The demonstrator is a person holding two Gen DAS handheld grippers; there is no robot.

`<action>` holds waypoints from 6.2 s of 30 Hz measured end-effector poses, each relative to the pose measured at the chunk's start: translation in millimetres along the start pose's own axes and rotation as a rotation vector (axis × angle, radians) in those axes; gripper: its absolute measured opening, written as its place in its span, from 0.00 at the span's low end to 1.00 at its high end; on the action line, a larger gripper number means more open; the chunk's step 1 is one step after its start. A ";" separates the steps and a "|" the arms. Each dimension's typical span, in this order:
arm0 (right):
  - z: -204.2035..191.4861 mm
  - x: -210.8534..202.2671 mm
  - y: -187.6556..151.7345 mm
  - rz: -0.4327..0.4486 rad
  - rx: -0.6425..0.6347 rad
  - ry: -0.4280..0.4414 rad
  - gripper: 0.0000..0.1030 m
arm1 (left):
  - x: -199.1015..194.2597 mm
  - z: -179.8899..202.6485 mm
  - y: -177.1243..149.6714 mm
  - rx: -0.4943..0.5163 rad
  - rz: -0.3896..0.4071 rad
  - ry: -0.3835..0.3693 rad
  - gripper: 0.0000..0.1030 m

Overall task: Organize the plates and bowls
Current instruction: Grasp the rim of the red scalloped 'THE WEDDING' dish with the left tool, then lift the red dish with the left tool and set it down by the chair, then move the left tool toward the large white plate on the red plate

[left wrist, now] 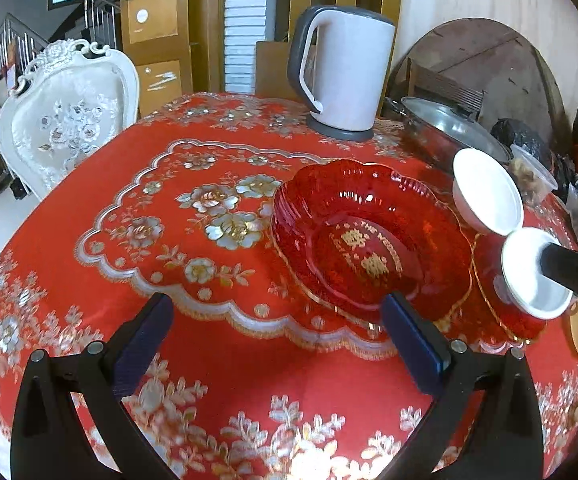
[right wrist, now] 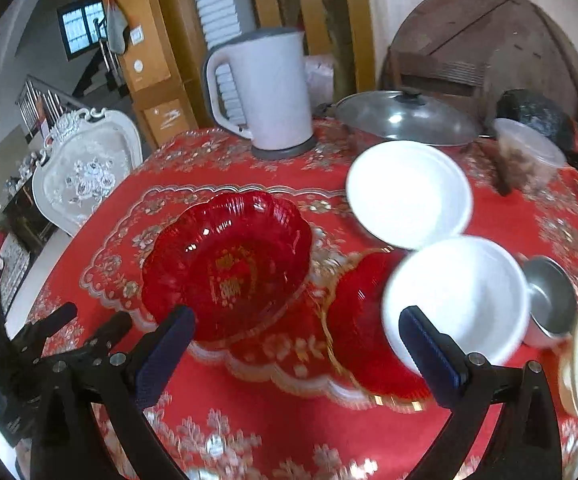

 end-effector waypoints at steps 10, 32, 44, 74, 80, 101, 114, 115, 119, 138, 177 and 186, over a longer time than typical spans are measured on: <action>2.2 65.7 31.6 -0.113 0.027 0.091 0.92 | 43.8 3.0 18.9 0.004 -0.073 -0.028 1.00; 20.7 134.7 23.0 -0.290 0.109 0.202 0.08 | 99.0 26.4 5.8 0.011 -0.232 -0.056 0.23; -27.6 74.8 -8.4 -0.207 -0.091 0.148 0.11 | 65.7 -9.1 0.3 -0.013 -0.195 -0.051 0.21; -149.2 43.3 -132.7 -0.276 -0.206 0.302 0.42 | -2.5 -155.1 -97.3 -0.169 -0.123 0.113 0.32; -110.1 13.1 -126.4 -0.205 -0.150 0.289 0.54 | -39.2 -156.5 -77.0 -0.158 0.004 0.192 0.57; 44.8 -62.2 -129.7 -0.012 0.070 0.096 0.65 | -88.6 89.4 -56.2 0.127 0.101 -0.148 0.72; 148.1 -88.4 -153.3 0.021 0.252 0.010 0.67 | -60.1 193.7 -69.9 0.202 0.049 -0.213 0.72; 149.4 -88.7 -152.9 0.024 0.254 0.010 0.67 | -58.6 197.7 -69.5 0.204 0.048 -0.210 0.72; 154.5 -90.1 -151.8 0.032 0.255 -0.006 0.68 | -55.9 213.5 -69.7 0.219 0.039 -0.215 0.72; 152.8 -94.5 -118.9 0.060 0.235 0.004 0.70 | -47.5 223.1 -45.6 0.228 0.078 -0.160 0.72; 119.5 -132.6 -103.5 0.127 0.207 -0.027 0.78 | -69.4 157.7 -35.0 0.102 0.093 -0.168 0.72; 126.1 -113.9 -52.7 0.148 0.156 -0.007 0.78 | -57.2 165.3 -20.4 0.072 0.072 -0.190 0.72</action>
Point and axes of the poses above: each gripper's, at about its wrist camera, not at the fingertips, and x roughly the way its jaws point, z to its right, y to its top, the point moved 10 cm from there along x, roughly the way its jaws point, and after that the axes turned 7 degrees about -z, right-handed, at the moved point
